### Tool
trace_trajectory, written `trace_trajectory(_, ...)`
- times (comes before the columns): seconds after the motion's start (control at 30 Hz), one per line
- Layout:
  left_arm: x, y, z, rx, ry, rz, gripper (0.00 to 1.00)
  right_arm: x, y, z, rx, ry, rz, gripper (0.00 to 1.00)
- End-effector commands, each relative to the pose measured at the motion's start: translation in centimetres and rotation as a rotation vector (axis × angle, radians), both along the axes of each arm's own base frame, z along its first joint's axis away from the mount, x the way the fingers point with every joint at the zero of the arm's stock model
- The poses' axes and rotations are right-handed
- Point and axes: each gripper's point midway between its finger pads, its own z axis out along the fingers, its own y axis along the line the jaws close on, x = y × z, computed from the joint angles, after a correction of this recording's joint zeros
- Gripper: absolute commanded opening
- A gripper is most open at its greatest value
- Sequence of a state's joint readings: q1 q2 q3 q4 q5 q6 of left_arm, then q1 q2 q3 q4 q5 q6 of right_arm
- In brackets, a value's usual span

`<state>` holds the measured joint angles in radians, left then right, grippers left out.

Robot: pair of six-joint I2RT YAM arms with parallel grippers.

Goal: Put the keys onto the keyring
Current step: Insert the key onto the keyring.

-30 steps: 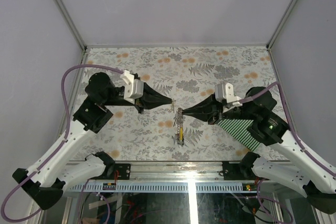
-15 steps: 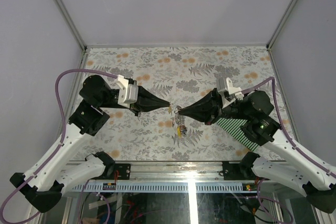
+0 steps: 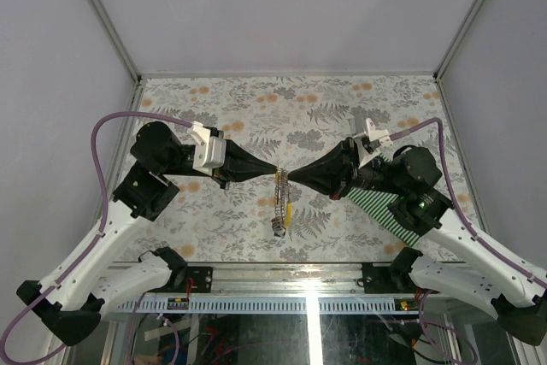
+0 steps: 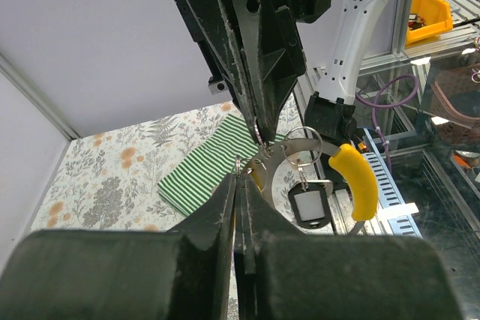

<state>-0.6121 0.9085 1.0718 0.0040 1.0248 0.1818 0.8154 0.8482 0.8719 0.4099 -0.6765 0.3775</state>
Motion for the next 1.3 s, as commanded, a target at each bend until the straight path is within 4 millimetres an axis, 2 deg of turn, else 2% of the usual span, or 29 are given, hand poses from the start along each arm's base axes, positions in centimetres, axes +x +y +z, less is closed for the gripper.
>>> trace_trajectory(0.0, -0.2, 0.3, 2.2, -0.045, -0.080, 0.005, 0.00, 0.6, -0.4, 2.3, 0.077, -0.022, -0.049, 0.00)
trace_trajectory(0.57, -0.1, 0.2, 2.2, -0.045, -0.077, 0.001, 0.00, 1.4, 0.1, 1.4, 0.045, 0.031, -0.063, 0.00)
trace_trajectory(1.27, -0.1, 0.1, 1.6, -0.027, -0.072, -0.007, 0.00, 1.9, -0.7, 2.2, 0.079, 0.038, -0.126, 0.00)
